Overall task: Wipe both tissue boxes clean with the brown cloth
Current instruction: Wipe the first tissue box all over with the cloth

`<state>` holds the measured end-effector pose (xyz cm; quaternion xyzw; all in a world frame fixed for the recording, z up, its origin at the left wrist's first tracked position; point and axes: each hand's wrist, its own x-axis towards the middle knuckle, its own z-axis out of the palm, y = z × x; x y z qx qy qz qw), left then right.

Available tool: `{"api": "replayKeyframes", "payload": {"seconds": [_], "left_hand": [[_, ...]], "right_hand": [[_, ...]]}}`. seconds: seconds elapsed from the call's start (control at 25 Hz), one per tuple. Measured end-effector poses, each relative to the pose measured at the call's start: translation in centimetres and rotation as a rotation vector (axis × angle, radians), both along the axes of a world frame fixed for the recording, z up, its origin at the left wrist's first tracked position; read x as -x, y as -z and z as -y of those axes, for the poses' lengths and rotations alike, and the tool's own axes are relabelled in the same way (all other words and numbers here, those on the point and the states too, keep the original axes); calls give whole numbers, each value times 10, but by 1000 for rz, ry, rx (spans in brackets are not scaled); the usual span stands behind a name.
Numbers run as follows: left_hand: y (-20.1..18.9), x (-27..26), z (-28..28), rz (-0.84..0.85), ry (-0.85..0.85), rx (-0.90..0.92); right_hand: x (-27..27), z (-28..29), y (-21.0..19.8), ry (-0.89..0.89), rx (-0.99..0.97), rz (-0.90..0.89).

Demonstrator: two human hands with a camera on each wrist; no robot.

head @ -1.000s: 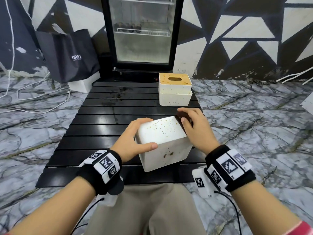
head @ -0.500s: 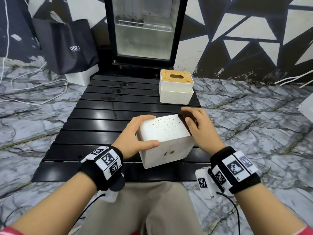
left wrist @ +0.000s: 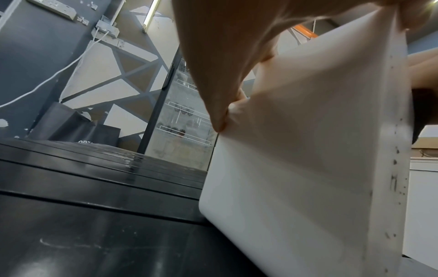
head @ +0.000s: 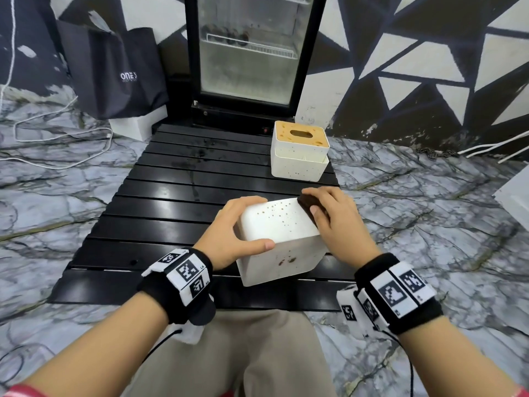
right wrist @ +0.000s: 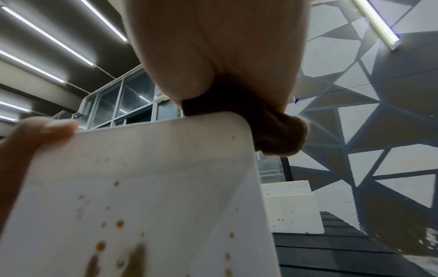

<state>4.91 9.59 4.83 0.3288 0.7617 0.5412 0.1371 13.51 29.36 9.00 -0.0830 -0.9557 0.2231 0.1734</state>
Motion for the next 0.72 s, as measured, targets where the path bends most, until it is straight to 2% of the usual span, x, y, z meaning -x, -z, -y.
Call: {"api": "replayKeyframes", "payload": {"seconds": [0.08,0.16,0.24,0.36,0.48,0.6,0.72], "left_hand": [[1,-1,-1,3,-5,-5],[2,-2,-3,-6,-22,-11],[2,-2,-3,-13,-31,-7],[1,-1,-2,-13,-24,-6],[1,-1,-2,-12,-26,-3],[2,-1,-4,-16,-48,8],[1,0,-3,-19,-49,4]], "right_hand": [[11,4,-3,40,-37,39],[14,14,-5,65,-157,65],[10,22,-3,41,-236,32],[0,16,1,-37,-209,-4],[9,7,-2,-15,-130,22],[17,21,-4,23,-191,34],[9,29,1,-54,-226,-21]]}}
